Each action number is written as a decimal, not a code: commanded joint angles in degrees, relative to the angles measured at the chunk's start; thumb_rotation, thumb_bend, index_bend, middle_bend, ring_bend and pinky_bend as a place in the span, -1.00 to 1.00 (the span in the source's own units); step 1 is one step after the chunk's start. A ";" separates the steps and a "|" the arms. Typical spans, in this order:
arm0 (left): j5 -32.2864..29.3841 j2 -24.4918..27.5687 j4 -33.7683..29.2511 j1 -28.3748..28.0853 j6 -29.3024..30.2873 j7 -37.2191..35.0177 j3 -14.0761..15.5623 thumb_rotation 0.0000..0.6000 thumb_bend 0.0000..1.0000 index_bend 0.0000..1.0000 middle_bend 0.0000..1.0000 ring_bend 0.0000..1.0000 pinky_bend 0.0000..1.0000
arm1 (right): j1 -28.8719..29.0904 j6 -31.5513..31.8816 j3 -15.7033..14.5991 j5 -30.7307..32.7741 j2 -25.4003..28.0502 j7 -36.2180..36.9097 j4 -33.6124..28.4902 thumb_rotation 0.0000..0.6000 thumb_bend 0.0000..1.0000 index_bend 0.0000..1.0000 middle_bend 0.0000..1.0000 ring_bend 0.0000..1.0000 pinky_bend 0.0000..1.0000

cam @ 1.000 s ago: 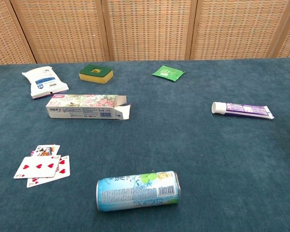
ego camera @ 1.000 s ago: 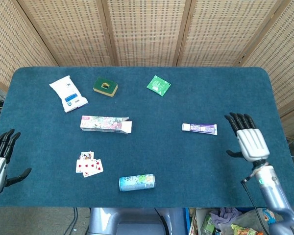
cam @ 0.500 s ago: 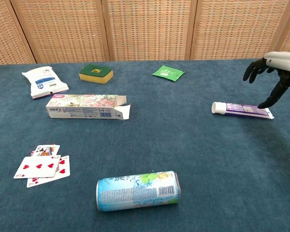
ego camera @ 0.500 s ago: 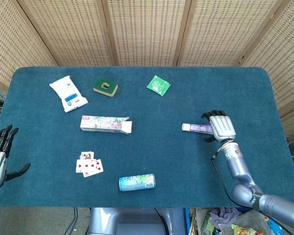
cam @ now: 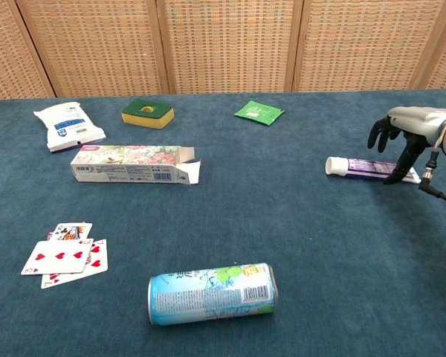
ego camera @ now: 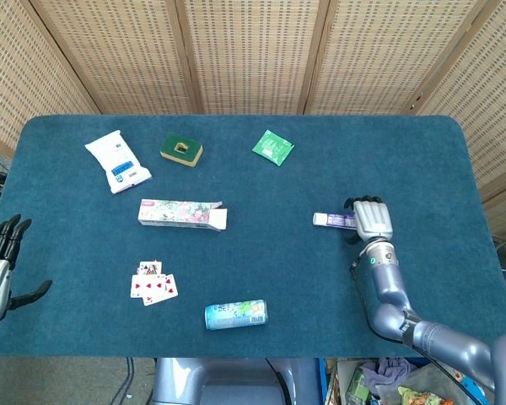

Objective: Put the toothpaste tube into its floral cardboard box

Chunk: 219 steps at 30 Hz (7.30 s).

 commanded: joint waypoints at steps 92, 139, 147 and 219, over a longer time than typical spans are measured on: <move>3.09 -35.67 60.88 -43.47 -45.07 -26.19 -1.78 1.00 -0.56 -0.98 -0.98 -1.00 -0.82 | -5.01 8.57 -4.33 -14.82 15.87 1.17 -13.51 1.00 0.08 0.15 0.17 -0.14 -0.27; -1.96 -31.18 39.07 -57.08 -43.35 -21.08 -11.95 1.00 -0.55 0.01 -0.01 -0.09 -0.02 | -10.95 20.17 -6.50 -25.56 28.42 -3.83 -32.01 1.00 0.11 0.16 0.19 -0.13 -0.27; -6.08 -34.25 37.95 -60.74 -45.30 -15.91 -13.97 1.00 -0.55 0.02 -0.01 -0.09 -0.02 | -11.89 21.95 -6.18 -24.81 30.53 -6.20 -36.62 1.00 0.10 0.16 0.19 -0.12 -0.27; -25.11 -39.99 43.09 -72.36 -51.43 -3.39 -15.49 1.00 -0.55 0.04 -0.01 -0.09 -0.02 | -9.04 21.76 -2.43 -19.99 26.88 -12.81 -40.87 1.00 0.14 0.16 0.20 -0.11 -0.24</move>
